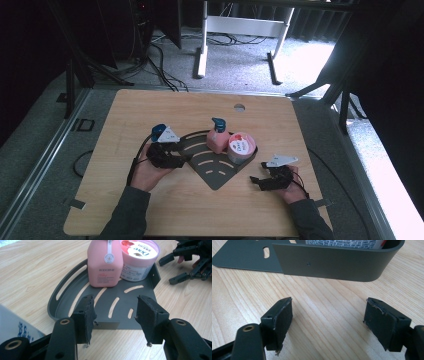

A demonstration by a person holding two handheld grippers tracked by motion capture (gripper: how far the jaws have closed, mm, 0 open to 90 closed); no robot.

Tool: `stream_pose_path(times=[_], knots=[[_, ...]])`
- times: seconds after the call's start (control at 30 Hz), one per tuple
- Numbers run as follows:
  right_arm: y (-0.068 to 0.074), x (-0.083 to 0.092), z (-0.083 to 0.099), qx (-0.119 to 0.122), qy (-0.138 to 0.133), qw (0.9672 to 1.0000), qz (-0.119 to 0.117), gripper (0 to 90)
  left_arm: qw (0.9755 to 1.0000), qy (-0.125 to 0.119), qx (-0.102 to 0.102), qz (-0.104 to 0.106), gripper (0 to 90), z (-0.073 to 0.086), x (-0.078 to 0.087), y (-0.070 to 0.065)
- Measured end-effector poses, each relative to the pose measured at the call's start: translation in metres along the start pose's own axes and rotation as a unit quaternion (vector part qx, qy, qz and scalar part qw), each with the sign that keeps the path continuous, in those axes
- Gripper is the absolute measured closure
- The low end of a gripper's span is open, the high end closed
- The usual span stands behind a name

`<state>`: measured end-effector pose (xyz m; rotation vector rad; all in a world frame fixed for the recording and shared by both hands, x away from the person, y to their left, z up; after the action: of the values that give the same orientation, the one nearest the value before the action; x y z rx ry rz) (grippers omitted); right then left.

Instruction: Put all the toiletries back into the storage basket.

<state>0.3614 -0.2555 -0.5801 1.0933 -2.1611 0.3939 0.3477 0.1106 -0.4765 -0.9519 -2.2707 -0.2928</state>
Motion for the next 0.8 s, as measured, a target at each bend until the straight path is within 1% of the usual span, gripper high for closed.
stream_pose_path(times=[0.13, 0.23, 0.4, 0.8], knots=[[0.0, 0.0, 0.0, 0.0, 0.0, 1.0, 0.0, 22.6, 1.0, 0.0, 0.007, -0.005, 48.7, 0.005, 0.005, 0.004], [0.0, 0.0, 0.0, 0.0, 0.0, 1.0, 0.0, 22.6, 1.0, 0.002, 0.006, -0.006, 48.7, 0.008, 0.009, 0.005], [0.0, 0.0, 0.0, 0.0, 0.0, 1.0, -0.001, 22.4, 0.9999, 0.003, 0.011, -0.01, 48.7, 0.014, 0.014, 0.009], [0.0, 0.0, 0.0, 0.001, 0.0, 1.0, -0.001, 22.4, 0.9993, 0.005, 0.023, -0.029, 48.6, 0.025, 0.032, 0.018]])
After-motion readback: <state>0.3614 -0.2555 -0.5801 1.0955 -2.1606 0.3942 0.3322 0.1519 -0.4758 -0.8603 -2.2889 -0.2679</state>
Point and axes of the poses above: each handheld gripper's, and its own axes: x roughly backward along the jaws, z roughly out of its underside, y roughly to its left, the point moved 3 cm from there along -x, roughly forward along the jaws, and after that the axes turned 3 degrees about -z, right-handed, at the moved point
